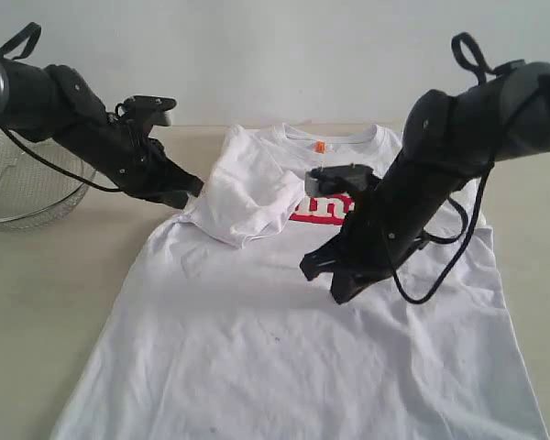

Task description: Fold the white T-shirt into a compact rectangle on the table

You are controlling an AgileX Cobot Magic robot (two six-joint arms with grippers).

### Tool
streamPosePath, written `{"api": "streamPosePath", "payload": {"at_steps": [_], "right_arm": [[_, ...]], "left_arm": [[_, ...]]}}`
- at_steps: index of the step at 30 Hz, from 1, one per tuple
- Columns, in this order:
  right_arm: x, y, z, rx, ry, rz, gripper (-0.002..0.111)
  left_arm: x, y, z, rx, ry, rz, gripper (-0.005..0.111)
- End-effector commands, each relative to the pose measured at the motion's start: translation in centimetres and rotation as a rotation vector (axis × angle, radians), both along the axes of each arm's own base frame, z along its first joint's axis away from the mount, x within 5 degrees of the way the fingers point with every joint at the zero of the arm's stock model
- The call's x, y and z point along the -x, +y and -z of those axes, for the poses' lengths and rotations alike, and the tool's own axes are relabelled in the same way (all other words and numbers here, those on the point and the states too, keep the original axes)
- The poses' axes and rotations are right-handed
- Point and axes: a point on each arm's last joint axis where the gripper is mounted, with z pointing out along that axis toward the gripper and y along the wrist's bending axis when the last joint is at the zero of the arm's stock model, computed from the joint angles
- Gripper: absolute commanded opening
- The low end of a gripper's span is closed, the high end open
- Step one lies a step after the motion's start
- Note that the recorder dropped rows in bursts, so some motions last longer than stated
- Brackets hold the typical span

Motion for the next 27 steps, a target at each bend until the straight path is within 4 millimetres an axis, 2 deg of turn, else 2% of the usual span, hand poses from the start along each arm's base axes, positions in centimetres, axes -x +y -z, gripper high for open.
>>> {"api": "streamPosePath", "payload": {"at_steps": [1,11,19,22,27], "right_arm": [[1.2,0.2,0.9,0.013,-0.010,0.008,0.000],[3.0,-0.4,2.6,0.044,0.055,0.005,0.000],[4.7,-1.8,4.1,0.080,0.103,0.019,0.000],[4.9,-2.1,4.3,0.083,0.109,0.027,0.000],[4.9,-2.3,4.4,0.084,0.113,0.033,0.000]], "left_arm": [[0.0,-0.2,0.7,0.011,0.013,-0.008,0.005],[0.4,-0.2,2.4,0.004,0.064,-0.003,0.005],[1.9,1.1,4.2,-0.052,0.142,-0.042,0.005],[2.3,1.2,4.0,-0.053,0.147,-0.042,0.005],[2.6,1.8,2.6,-0.050,0.120,-0.069,0.005]]}}
